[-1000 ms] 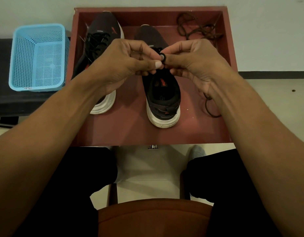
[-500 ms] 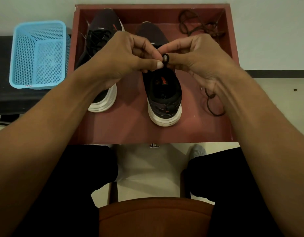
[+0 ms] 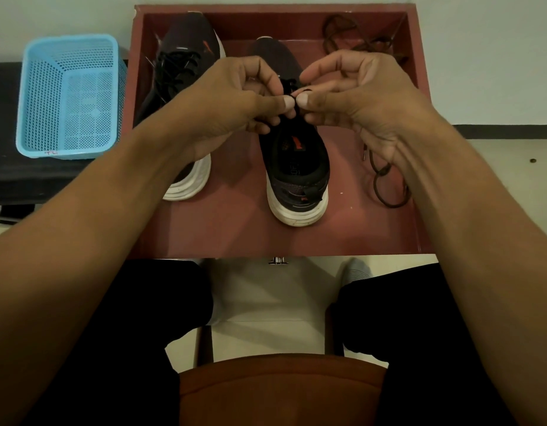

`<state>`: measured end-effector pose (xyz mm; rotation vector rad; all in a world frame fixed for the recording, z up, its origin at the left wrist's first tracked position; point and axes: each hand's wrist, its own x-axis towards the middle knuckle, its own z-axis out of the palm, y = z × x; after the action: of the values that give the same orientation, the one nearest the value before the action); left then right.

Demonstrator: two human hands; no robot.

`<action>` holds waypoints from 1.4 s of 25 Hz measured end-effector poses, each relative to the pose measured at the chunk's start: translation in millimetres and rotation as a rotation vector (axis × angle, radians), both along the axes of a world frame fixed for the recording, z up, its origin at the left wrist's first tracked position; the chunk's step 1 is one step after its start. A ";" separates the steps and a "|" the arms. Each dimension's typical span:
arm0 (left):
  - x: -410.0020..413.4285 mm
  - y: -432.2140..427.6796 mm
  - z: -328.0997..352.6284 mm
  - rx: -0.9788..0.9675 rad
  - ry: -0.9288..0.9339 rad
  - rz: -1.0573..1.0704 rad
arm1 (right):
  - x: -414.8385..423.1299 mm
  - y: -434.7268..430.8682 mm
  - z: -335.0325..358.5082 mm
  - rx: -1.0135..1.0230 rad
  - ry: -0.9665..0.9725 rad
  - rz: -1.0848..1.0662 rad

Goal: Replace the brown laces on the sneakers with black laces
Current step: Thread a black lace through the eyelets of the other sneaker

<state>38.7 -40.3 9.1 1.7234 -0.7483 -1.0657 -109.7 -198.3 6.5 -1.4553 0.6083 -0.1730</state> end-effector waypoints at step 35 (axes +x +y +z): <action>3.6 0.2 -6.4 0.016 -0.826 -0.056 | 6.0 1.0 -4.3 -0.801 -0.071 0.174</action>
<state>42.3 -40.1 2.7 2.1707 -1.2914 -0.3501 -103.7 -197.3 2.2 -2.2533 0.3554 -0.3556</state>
